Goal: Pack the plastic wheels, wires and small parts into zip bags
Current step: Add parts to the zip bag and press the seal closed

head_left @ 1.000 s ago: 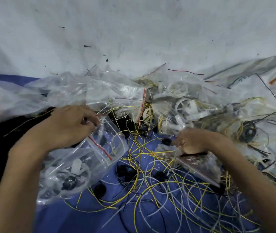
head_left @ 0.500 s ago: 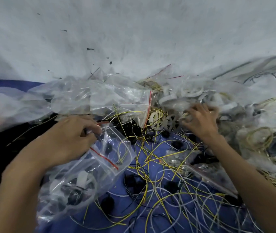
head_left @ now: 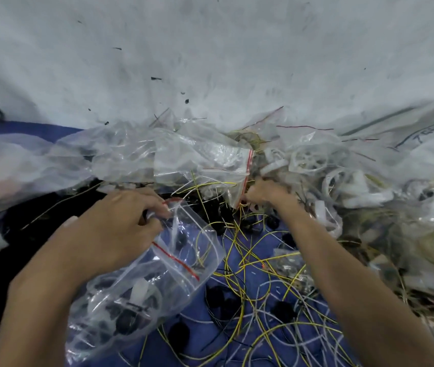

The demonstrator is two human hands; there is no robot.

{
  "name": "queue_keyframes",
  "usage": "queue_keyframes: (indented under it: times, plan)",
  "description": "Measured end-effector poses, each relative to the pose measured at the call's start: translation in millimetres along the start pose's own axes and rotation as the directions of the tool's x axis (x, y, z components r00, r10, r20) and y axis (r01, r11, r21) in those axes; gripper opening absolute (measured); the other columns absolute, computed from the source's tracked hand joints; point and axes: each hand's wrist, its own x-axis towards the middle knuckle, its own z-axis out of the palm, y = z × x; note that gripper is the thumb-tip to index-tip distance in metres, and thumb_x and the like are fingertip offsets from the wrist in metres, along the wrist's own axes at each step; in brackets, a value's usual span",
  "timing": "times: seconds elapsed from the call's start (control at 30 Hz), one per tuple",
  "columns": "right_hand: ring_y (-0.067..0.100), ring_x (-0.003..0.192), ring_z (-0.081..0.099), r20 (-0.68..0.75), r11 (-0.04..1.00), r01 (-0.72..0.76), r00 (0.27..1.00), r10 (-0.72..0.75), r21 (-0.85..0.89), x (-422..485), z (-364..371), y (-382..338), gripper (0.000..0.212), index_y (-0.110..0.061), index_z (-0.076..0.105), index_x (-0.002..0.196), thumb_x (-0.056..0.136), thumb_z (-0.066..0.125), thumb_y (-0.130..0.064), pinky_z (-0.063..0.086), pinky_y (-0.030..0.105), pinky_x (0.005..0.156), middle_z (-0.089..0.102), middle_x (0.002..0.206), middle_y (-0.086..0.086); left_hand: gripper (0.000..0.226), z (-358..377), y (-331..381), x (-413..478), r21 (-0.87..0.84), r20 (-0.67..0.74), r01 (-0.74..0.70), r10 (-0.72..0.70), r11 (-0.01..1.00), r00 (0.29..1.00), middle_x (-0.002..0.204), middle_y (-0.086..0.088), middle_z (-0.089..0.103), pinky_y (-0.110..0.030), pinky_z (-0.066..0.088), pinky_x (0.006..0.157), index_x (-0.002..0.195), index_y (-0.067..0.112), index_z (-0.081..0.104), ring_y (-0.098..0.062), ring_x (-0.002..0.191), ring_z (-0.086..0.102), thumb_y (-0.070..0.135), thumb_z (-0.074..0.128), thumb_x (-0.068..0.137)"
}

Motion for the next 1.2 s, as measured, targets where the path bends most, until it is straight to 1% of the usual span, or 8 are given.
queue_keyframes:
  times: [0.17,0.4,0.6,0.7,0.8,0.93,1.03,1.2]
  plan:
    - [0.034,0.117,0.042,-0.164,0.968,0.204,0.960,-0.227,-0.146,-64,31,-45,0.055,-0.012,0.045,0.123,0.075,0.057,-0.035,0.025,0.046,0.099,0.050,0.124,0.017,0.024,-5,-4,-4,0.003,-0.030,0.012,-0.012,1.000,0.999,0.099,0.025,0.055,0.001,0.030,0.076,0.095,0.025,0.071,0.008,0.085,0.051,0.009,0.055,0.084]
    - [0.029,0.093,0.052,-0.099,0.584,0.788,0.576,-0.811,-0.195,-174,29,-54,0.022,-0.005,0.057,0.096,0.076,0.050,-0.008,0.041,0.040,0.071,0.060,0.098,0.013,0.034,-5,-6,0,-0.037,-0.012,-0.020,0.019,0.999,1.000,0.094,0.036,0.051,-0.003,0.034,0.072,0.078,0.044,0.059,0.015,0.085,0.052,0.010,0.055,0.080]
    - [0.025,0.078,0.053,-0.097,0.652,0.644,0.737,-0.668,0.400,-171,10,-36,0.013,-0.001,0.056,0.096,0.084,0.052,0.002,0.042,0.035,0.069,0.058,0.086,0.011,0.037,-5,-10,-2,-0.072,-0.026,-0.006,0.004,0.997,1.000,0.092,0.033,0.056,0.000,0.034,0.067,0.073,0.042,0.059,0.021,0.077,0.051,0.006,0.056,0.077]
    - [0.017,0.093,0.063,0.230,0.618,0.478,0.644,-0.730,0.624,-154,-24,-5,0.030,-0.018,0.054,0.114,0.086,0.057,-0.008,0.050,0.030,0.083,0.065,0.101,0.003,0.036,-7,-13,-3,-0.068,-0.032,0.007,-0.009,0.998,0.999,0.096,0.034,0.054,0.002,0.032,0.067,0.074,0.041,0.060,0.024,0.073,0.050,0.006,0.056,0.080]
    - [0.018,0.088,0.069,-0.034,0.528,0.334,0.867,-0.498,0.781,-105,-48,14,0.026,-0.016,0.064,0.100,0.081,0.051,-0.004,0.055,0.026,0.073,0.071,0.100,0.013,0.036,-7,-11,-3,-0.065,-0.020,0.009,-0.011,0.998,1.000,0.096,0.034,0.052,0.002,0.032,0.066,0.074,0.043,0.058,0.025,0.075,0.049,0.008,0.055,0.080]
    - [0.031,0.095,0.065,0.014,0.978,0.200,0.979,-0.201,0.061,-16,-29,5,0.035,-0.002,0.059,0.117,0.086,0.044,0.006,0.054,0.039,0.084,0.062,0.114,0.020,0.031,-5,-7,-3,-0.021,-0.006,-0.001,0.001,1.000,1.000,0.097,0.037,0.048,-0.001,0.033,0.072,0.080,0.043,0.061,0.019,0.087,0.049,0.013,0.053,0.080]
    - [0.033,0.106,0.058,0.096,0.933,0.181,0.983,-0.158,-0.311,14,1,3,0.034,-0.003,0.054,0.118,0.085,0.045,0.002,0.049,0.043,0.091,0.056,0.121,0.019,0.026,-3,-7,-4,0.013,0.021,0.013,-0.013,1.000,1.000,0.101,0.041,0.042,-0.014,0.033,0.083,0.095,0.037,0.065,0.008,0.099,0.047,0.021,0.049,0.083]
    - [0.030,0.101,0.062,-0.141,0.908,0.157,0.964,-0.227,-0.389,13,-9,-1,0.028,-0.004,0.061,0.109,0.085,0.048,0.002,0.049,0.038,0.083,0.063,0.110,0.015,0.024,-5,-3,-5,-0.005,0.032,0.014,-0.014,1.000,0.999,0.099,0.038,0.043,-0.008,0.034,0.070,0.087,0.042,0.055,0.019,0.085,0.044,0.020,0.046,0.087]
